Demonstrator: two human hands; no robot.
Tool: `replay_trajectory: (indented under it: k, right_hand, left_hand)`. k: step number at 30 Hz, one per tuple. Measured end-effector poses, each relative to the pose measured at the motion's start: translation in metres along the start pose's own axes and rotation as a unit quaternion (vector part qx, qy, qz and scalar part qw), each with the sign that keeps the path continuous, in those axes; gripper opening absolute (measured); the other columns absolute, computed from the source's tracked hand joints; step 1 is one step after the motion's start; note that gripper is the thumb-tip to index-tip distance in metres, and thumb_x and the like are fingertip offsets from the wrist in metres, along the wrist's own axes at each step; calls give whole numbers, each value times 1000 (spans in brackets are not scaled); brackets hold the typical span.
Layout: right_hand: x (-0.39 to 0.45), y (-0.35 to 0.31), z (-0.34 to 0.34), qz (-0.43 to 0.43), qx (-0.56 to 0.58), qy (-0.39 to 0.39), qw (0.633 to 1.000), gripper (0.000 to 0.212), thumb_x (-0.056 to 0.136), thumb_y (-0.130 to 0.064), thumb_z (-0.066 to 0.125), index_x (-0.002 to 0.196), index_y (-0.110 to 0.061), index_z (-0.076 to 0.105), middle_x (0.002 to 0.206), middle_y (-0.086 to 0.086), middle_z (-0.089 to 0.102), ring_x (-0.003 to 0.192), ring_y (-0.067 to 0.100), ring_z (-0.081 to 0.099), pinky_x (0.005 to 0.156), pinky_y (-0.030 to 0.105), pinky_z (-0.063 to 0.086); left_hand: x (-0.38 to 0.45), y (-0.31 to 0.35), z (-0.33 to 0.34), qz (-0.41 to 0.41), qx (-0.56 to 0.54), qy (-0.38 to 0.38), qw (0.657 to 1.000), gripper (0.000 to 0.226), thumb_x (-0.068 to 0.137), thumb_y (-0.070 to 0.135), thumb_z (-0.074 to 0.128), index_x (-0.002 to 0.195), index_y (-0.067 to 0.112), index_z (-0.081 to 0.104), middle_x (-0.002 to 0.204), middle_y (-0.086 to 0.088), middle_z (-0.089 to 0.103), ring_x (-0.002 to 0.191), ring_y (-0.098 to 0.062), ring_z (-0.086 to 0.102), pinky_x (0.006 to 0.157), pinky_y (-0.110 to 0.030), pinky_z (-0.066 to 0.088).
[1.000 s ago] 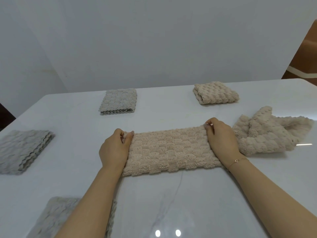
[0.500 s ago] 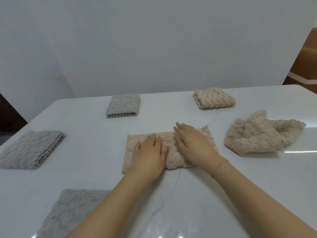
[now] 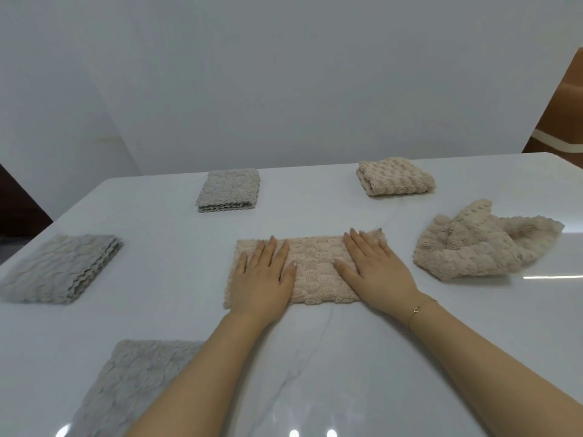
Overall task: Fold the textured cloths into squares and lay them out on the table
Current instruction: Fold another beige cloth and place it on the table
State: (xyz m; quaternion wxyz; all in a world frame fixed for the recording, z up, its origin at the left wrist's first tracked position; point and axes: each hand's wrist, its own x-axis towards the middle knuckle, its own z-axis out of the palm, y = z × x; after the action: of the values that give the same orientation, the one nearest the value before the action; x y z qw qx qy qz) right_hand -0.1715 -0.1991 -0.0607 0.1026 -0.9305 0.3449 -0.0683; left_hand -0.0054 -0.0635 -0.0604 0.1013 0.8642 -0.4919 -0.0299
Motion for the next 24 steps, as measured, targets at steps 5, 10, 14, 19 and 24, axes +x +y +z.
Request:
replay_trajectory:
  k: [5,10,14,19,24]
  right_hand:
    - [-12,24,-6,21,13,-4,1000,63,99,-50,16,152,-19,4,160,-5,-2,146,7,-5,117,27,-5]
    - [-13,25,-3,20,23,15,999,61,100,-48,16,152,-18,5,160,-5,0,146,7,-4,117,27,-5]
    - [-15,26,-5,12,44,31,998,60,100,-46,19,152,-17,9,160,-3,3,147,9,-1,117,28,-3]
    - [-19,24,-12,-65,106,61,990,56,99,-38,39,148,-13,29,158,-2,17,146,9,10,114,17,0]
    - [-17,26,-12,-72,139,62,986,54,98,-37,45,146,-16,34,156,-3,24,144,9,16,111,14,3]
  left_hand:
    - [0,2,3,-35,-4,11,999,53,100,44,12,151,32,4,160,5,-2,147,-9,-6,119,-36,-8]
    - [5,3,-1,-100,-12,6,995,52,101,38,10,152,28,3,161,2,-4,147,-12,-6,118,-47,-4]
    - [11,-7,-16,-142,21,-55,988,54,101,40,8,152,24,1,161,-3,-5,148,-18,-2,117,-52,3]
    - [-1,-36,-45,-206,22,38,978,51,99,45,29,128,8,49,134,-16,43,124,-32,40,96,-42,38]
    - [-10,-51,-43,-247,-155,-7,957,49,84,60,56,63,17,49,74,-5,53,71,-24,55,62,-28,40]
